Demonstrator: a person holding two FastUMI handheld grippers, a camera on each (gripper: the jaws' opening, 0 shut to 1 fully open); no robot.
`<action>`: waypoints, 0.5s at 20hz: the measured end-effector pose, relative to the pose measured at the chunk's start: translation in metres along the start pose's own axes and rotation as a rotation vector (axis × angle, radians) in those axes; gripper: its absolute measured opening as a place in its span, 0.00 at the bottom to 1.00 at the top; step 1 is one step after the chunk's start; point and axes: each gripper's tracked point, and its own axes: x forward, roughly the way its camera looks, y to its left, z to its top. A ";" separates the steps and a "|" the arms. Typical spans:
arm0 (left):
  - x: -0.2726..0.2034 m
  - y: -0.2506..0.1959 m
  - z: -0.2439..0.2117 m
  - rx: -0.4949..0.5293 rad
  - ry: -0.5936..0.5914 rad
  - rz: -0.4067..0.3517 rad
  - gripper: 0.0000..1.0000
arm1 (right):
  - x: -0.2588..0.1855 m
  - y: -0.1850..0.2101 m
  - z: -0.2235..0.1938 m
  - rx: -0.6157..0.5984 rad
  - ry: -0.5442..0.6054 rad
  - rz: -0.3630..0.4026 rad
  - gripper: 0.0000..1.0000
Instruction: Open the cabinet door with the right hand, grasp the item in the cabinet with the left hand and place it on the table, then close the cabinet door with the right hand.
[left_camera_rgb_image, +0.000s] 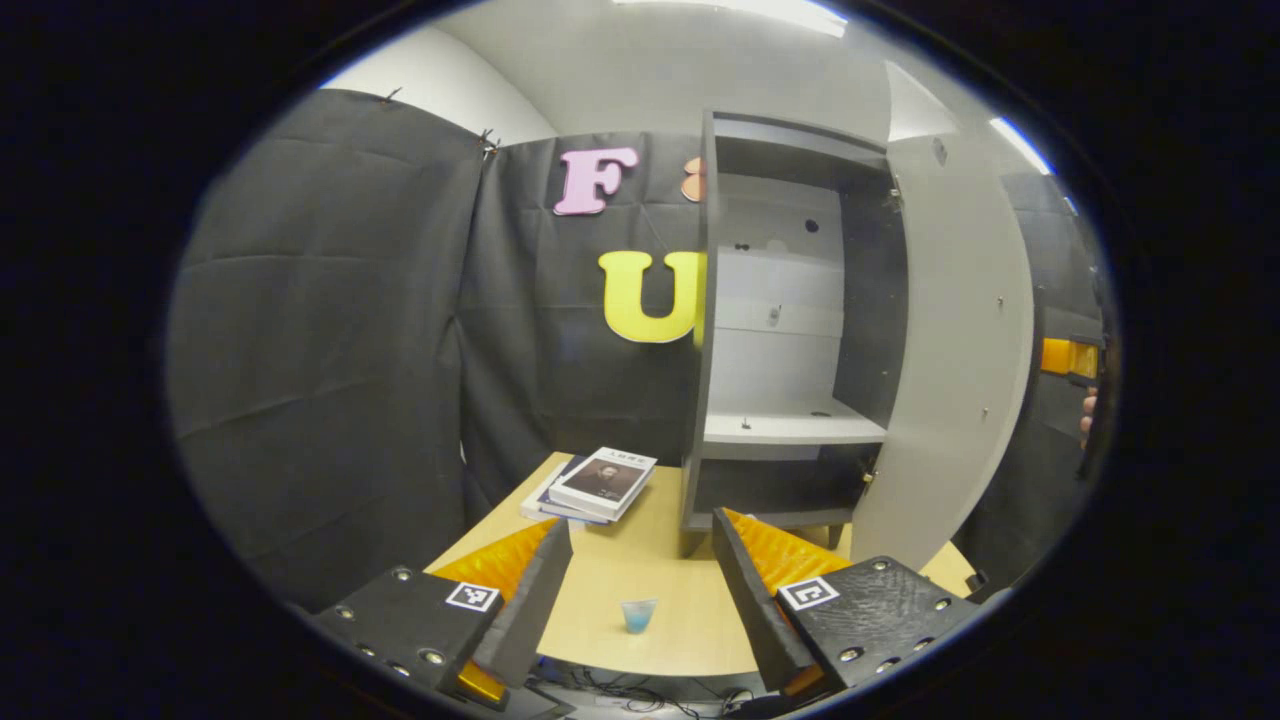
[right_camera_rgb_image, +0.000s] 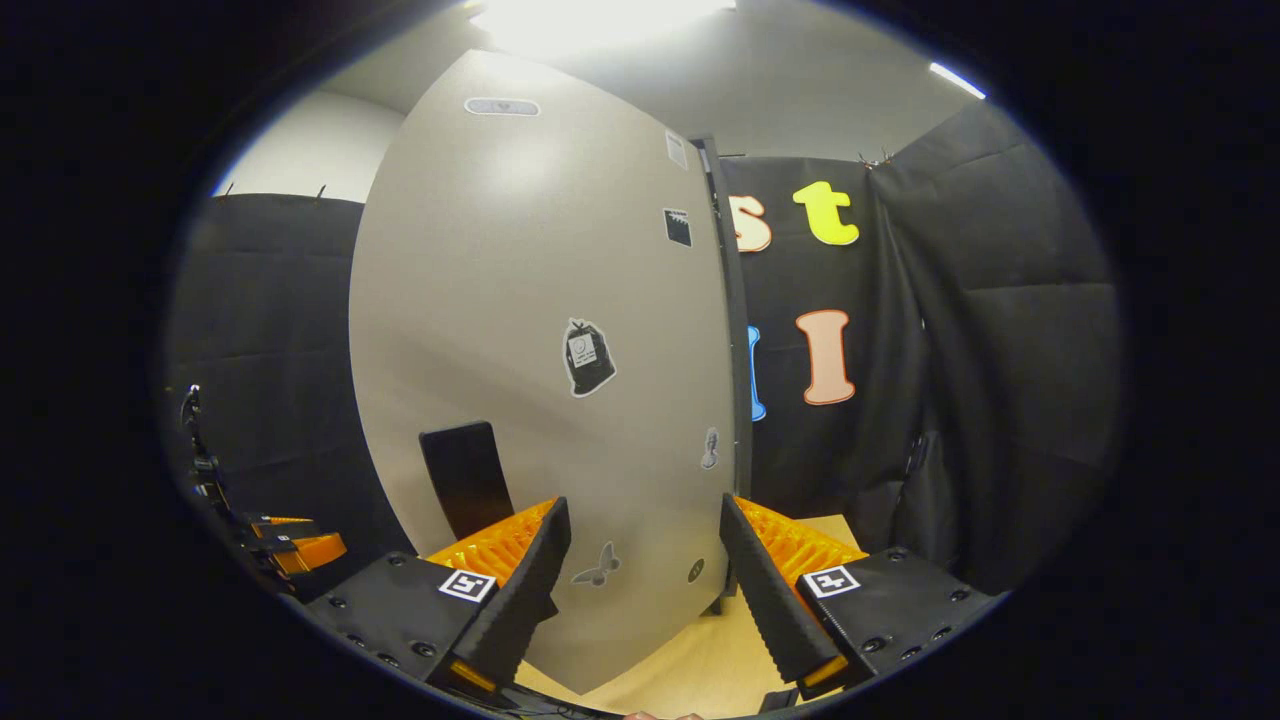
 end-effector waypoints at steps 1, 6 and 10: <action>-0.002 0.004 0.000 -0.001 -0.001 0.006 0.86 | 0.006 0.008 0.000 0.005 0.005 0.013 0.96; -0.003 0.021 -0.007 -0.009 0.020 0.030 0.86 | 0.057 0.053 0.002 0.009 0.010 0.102 0.96; 0.002 0.034 -0.006 -0.006 0.025 0.042 0.86 | 0.091 0.086 0.003 0.030 0.016 0.162 0.93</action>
